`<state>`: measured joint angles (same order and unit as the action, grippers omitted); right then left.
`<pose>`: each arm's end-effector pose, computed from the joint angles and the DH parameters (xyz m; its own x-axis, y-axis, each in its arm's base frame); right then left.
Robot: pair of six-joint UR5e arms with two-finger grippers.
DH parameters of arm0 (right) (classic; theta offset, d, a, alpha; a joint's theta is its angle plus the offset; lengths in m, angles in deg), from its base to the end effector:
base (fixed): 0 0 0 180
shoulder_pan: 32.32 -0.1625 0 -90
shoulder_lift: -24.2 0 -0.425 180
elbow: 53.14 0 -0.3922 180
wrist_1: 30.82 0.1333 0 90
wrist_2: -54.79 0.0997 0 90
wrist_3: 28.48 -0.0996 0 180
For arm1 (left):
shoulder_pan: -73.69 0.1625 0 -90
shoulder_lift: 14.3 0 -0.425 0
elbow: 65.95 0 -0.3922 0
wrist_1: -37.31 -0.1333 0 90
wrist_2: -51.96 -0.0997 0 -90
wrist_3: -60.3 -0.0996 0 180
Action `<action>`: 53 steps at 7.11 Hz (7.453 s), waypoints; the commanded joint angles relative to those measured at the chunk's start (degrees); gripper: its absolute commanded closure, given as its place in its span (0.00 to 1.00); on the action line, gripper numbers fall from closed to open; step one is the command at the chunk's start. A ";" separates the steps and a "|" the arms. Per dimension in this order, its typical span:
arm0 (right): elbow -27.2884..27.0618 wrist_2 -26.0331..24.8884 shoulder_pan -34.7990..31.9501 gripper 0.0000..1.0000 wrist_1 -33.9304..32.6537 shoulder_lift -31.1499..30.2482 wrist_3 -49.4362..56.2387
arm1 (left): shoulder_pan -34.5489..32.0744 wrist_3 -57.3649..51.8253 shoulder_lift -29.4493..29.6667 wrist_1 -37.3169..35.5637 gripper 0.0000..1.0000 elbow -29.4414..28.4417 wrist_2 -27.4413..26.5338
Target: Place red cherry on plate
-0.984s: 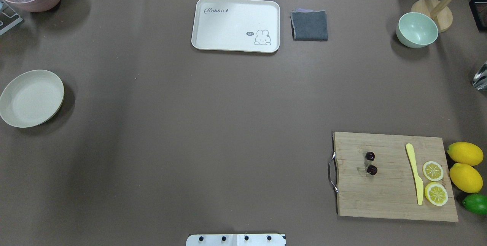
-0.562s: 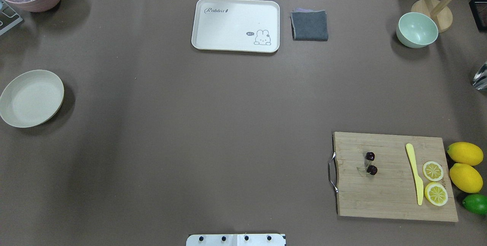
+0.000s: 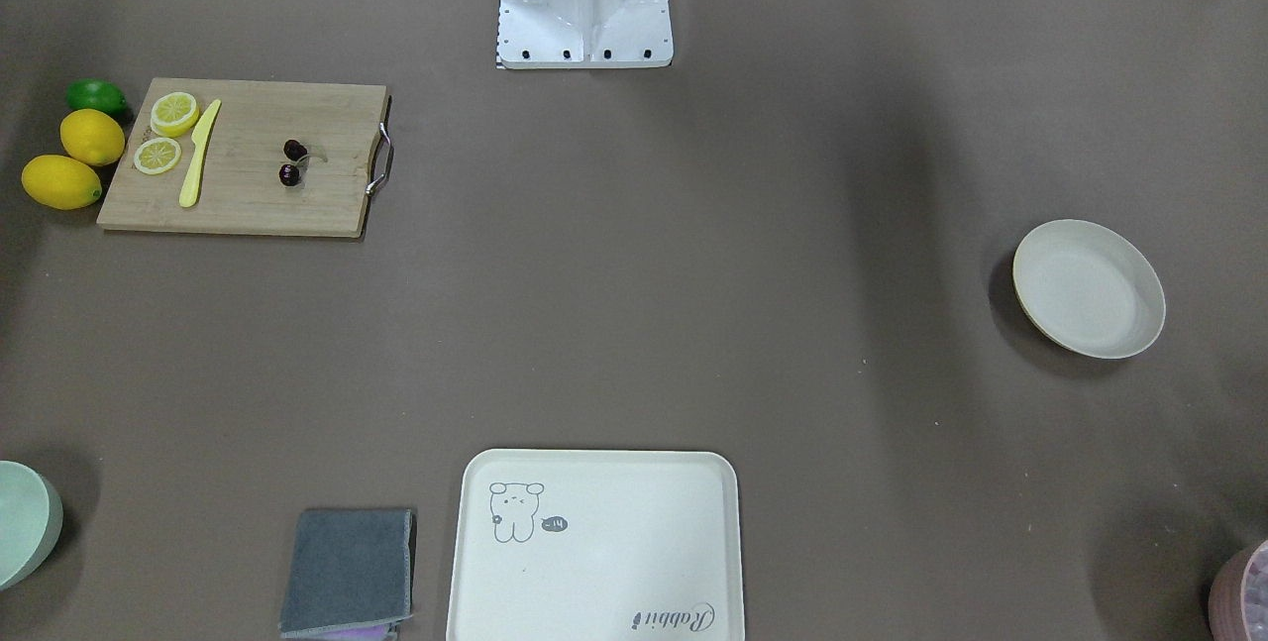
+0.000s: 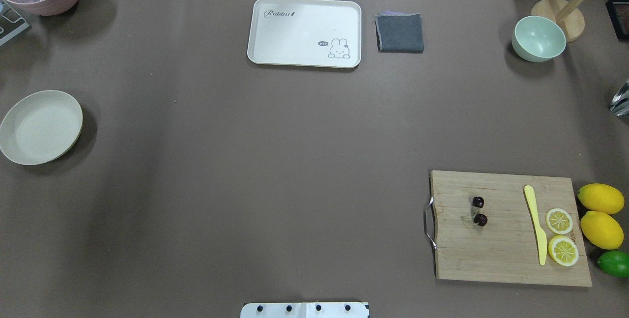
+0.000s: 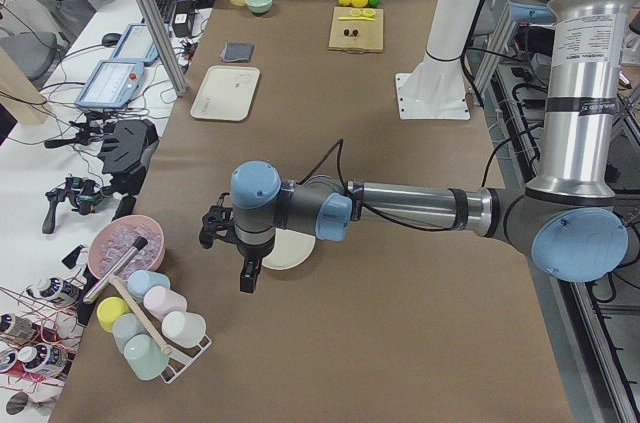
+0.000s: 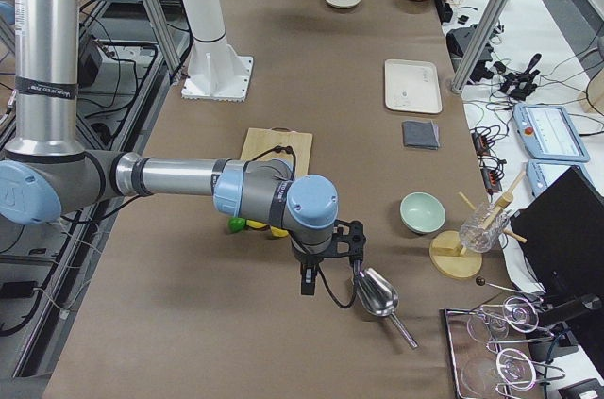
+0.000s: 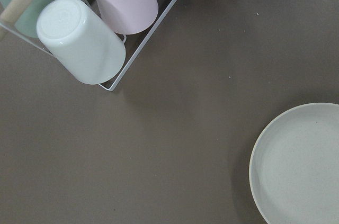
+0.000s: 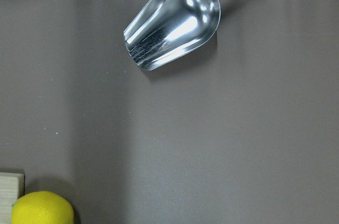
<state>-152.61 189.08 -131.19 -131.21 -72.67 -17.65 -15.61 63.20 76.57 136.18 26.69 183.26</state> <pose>0.1293 -0.4151 0.6508 0.7090 0.0163 0.7050 -0.0199 0.9998 -0.0031 -0.0613 -0.5121 0.6152 0.7491 0.1011 -0.6547 0.0260 0.9830 0.1815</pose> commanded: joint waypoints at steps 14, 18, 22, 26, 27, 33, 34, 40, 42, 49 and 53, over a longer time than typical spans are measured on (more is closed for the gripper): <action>-0.11 -0.09 -0.09 0.00 0.02 -0.79 0.15 | 16.07 18.98 0.35 37.15 0.02 -18.53 4.53; -0.29 -0.09 -0.09 0.00 0.02 -0.61 0.15 | 20.57 19.16 1.14 39.81 0.03 -22.24 2.20; -0.29 -0.09 -0.09 0.00 0.02 -0.52 0.15 | 20.75 19.16 1.14 39.90 0.45 -22.50 2.38; -0.20 -0.18 -0.09 0.00 0.02 -0.08 0.15 | 21.02 21.60 2.19 39.64 0.97 -22.41 2.64; -0.20 -0.18 -0.09 0.00 0.02 0.09 0.07 | 20.93 25.97 2.89 39.81 1.00 -22.15 2.64; -1.34 0.17 -0.09 0.00 1.94 0.09 -2.12 | 17.85 38.25 12.37 35.68 1.00 -16.91 10.55; -3.26 0.61 0.00 0.00 1.86 0.09 -2.92 | 18.99 46.50 15.18 35.94 1.00 -14.53 10.38; -6.87 2.63 12.20 0.00 13.79 2.91 -27.58 | 47.97 79.61 25.75 34.81 1.00 -3.35 -12.97; -10.91 2.55 16.07 0.00 13.90 2.91 -35.24 | 55.35 80.59 28.64 29.73 1.00 -2.90 -22.09; -13.99 -1.83 32.85 0.00 21.20 6.77 -60.81 | 62.06 82.88 30.15 25.84 1.00 -2.73 -29.08; -17.69 -5.79 40.59 0.00 21.20 6.69 -67.96 | 61.10 77.17 26.37 25.84 0.02 1.92 -28.82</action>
<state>-169.89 184.23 -92.70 -110.01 -65.93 -84.87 45.90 141.76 103.45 162.03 27.35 154.34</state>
